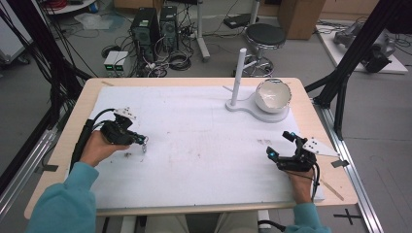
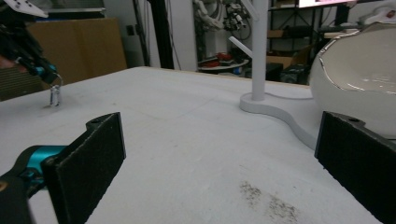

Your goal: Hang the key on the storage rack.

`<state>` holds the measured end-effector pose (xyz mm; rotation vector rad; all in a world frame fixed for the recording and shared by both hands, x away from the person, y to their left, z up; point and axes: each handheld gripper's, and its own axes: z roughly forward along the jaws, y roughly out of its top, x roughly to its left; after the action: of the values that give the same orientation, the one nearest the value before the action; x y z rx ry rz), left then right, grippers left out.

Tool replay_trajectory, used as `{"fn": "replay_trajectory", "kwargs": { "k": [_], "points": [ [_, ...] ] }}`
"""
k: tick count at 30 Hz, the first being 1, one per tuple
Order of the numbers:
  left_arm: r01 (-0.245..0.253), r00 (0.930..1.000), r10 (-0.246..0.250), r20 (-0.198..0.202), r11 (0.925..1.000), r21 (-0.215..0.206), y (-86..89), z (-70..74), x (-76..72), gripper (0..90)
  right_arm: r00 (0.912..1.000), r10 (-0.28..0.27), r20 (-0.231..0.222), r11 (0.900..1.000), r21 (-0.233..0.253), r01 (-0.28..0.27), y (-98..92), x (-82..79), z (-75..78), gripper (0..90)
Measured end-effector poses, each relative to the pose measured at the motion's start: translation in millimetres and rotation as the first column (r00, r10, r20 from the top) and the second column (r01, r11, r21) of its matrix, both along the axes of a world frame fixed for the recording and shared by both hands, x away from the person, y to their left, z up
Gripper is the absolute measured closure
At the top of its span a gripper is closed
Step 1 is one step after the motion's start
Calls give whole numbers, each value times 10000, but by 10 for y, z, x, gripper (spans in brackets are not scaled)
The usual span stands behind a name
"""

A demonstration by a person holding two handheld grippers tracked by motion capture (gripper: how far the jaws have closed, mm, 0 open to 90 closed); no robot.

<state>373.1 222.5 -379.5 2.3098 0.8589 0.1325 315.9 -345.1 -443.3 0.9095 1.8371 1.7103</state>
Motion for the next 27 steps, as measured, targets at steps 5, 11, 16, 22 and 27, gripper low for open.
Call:
{"fn": "replay_trajectory", "kwargs": {
  "k": [5,11,16,22,27],
  "points": [
    [184,9989,-149,442,9967,-795,-19,69,-23,889,9983,589,-56,9982,85,-588,17,1,109,11],
    [594,9951,-411,899,9756,-2114,-63,163,-25,890,9901,1402,-71,9896,-300,-1404,100,17,338,11],
    [1090,9875,-728,1401,9561,-2720,-166,218,-20,889,9755,2188,225,9750,-447,-2176,235,64,577,11],
    [2011,9671,-1333,2167,9223,-3300,-320,357,-5,889,9452,3210,592,9430,-1121,-3133,440,131,917,11],
    [2636,9497,-1734,2607,8923,-3666,-446,501,-2,889,8977,4372,549,8965,-1058,-4302,603,213,1138,11]
  ]
}}
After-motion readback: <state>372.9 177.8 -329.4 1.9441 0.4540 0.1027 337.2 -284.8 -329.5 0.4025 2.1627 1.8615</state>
